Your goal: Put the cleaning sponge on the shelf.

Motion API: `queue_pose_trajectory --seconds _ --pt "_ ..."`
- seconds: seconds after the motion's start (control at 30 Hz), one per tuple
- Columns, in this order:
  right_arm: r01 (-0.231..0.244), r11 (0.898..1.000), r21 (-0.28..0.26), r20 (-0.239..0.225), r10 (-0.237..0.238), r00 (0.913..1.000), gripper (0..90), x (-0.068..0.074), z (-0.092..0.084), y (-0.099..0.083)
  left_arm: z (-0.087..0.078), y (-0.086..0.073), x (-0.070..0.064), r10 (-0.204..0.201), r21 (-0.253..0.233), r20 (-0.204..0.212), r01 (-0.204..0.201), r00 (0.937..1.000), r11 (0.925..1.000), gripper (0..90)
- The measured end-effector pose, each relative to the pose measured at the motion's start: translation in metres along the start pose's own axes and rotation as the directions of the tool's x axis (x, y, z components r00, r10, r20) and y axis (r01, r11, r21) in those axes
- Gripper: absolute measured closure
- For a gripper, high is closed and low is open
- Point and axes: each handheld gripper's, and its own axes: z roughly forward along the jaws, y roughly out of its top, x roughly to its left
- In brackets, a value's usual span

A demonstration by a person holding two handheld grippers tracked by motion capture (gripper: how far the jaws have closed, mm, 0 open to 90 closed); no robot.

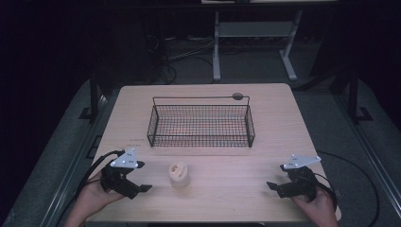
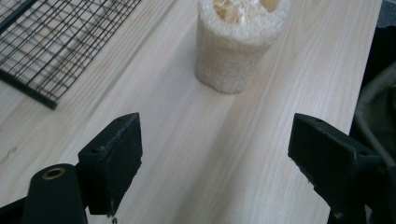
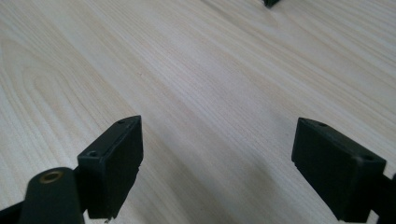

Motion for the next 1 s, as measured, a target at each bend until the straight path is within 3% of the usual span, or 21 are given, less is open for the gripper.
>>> queue_pose_trajectory --seconds 0.33,0.43,0.6,1.0 --pt "0.006 1.0 -0.006 -0.007 -0.006 1.0 16.1 -0.001 -0.001 0.0 0.017 0.026 -0.002 0.033 0.034 0.042 -0.034 0.9986 0.9988 16.9" --pt "0.001 1.0 -0.007 -0.002 -0.001 1.0 16.2 -0.001 -0.002 0.0 0.024 0.036 -0.002 0.066 0.059 0.06 -0.069 0.996 0.9959 16.9" --pt "-0.001 1.0 -0.009 -0.001 0.001 1.0 16.1 0.0 -0.002 0.0 0.031 0.046 -0.003 0.085 0.072 0.079 -0.091 0.9932 0.9932 16.9" --pt "0.002 1.0 -0.009 -0.004 -0.002 1.0 16.1 -0.001 -0.003 0.0 0.043 0.059 -0.005 0.081 0.105 0.091 -0.091 0.9926 0.9903 16.9"
